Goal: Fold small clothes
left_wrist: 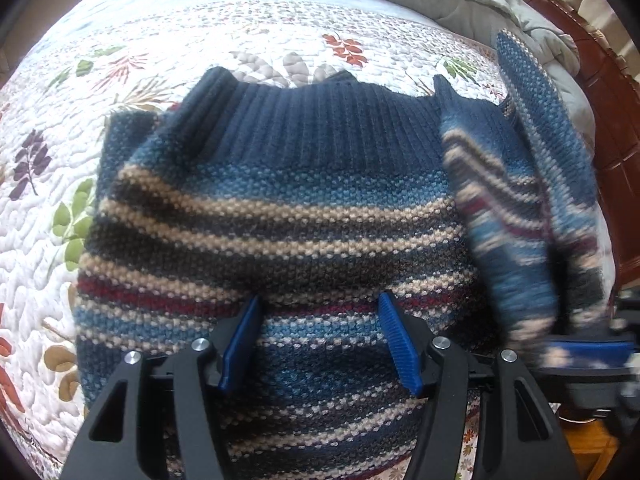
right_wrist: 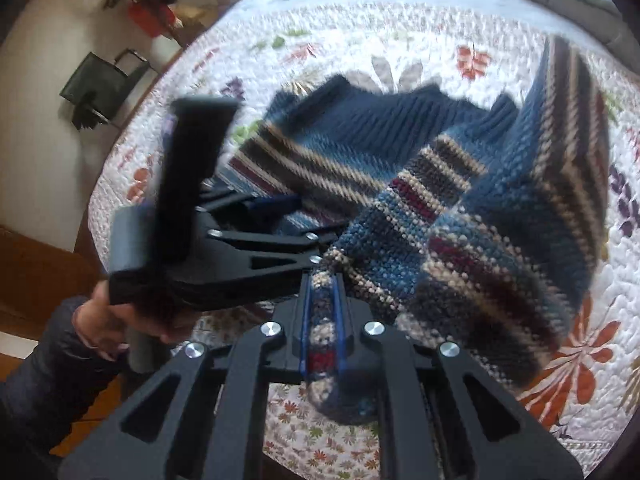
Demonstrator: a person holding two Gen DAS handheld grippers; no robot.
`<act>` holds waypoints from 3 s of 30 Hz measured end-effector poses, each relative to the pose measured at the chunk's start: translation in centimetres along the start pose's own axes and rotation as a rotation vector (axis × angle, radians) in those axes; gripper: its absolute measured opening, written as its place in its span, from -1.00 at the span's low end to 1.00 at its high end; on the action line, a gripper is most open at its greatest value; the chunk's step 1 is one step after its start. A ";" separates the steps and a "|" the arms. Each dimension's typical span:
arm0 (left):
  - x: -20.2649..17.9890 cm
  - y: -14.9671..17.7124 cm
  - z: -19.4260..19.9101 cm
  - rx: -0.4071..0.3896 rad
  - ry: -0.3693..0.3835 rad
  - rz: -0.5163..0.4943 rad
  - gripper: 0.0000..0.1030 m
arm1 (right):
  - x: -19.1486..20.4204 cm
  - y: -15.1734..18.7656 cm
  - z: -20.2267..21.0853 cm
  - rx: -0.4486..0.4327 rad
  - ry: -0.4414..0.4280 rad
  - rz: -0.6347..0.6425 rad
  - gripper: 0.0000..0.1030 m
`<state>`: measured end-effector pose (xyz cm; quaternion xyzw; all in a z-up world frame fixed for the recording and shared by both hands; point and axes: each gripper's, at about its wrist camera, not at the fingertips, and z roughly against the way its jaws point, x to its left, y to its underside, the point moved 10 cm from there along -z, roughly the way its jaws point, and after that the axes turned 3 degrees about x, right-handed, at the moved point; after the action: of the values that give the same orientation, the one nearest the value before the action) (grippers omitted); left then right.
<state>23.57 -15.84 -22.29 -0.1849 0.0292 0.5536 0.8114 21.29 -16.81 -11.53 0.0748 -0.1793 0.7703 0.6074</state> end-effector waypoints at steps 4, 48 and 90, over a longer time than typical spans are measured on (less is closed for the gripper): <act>0.5 -0.1 0.8 0.018 0.071 0.030 0.15 | -1.2 1.1 -2.1 0.032 0.013 -0.022 -0.82; -17.9 -7.2 -2.2 0.169 0.276 -0.072 -0.33 | -15.6 10.5 6.7 -0.228 -0.008 -0.389 -0.24; -6.5 -3.0 0.0 0.093 0.406 0.117 0.65 | -9.7 4.6 0.0 -0.119 0.027 -0.193 -0.10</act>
<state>23.81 -22.51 -19.85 -0.2528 0.2283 0.5493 0.7631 19.32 -26.49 -15.60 0.0452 -0.2088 0.6972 0.6843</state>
